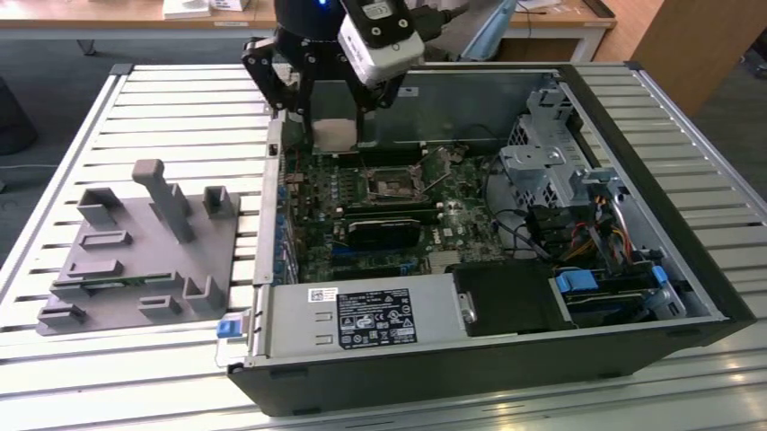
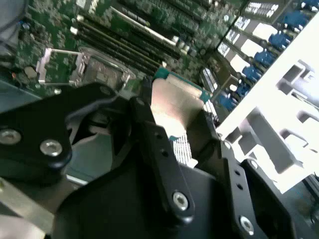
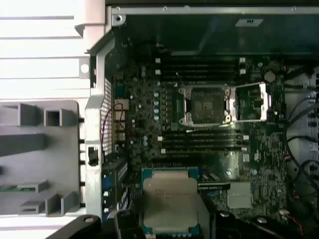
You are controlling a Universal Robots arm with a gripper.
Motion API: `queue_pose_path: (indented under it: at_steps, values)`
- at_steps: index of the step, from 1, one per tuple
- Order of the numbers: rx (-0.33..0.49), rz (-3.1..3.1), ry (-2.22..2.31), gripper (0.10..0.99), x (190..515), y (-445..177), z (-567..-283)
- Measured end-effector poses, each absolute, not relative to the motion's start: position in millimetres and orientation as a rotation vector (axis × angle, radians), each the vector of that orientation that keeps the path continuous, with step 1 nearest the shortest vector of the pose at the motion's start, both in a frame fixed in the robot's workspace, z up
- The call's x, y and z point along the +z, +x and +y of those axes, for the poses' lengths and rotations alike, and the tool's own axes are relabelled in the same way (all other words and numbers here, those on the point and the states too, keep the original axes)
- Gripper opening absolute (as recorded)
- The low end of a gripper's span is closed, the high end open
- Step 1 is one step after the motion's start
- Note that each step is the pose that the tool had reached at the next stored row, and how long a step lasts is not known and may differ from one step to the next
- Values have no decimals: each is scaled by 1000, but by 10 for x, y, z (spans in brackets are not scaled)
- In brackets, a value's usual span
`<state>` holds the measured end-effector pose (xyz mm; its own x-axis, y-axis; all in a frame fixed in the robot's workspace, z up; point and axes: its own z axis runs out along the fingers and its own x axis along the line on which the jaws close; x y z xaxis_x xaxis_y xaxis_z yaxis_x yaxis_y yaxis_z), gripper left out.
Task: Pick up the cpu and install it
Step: 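Pick up the cpu and move it towards the insertion slot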
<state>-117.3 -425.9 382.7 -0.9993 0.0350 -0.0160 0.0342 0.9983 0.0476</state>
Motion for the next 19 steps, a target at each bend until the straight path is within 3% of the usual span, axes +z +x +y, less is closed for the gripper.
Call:
queue_pose_path:
  at_steps: [19]
  values:
    - [74, 3123, 54, 525, 3827, -1051, -4171]
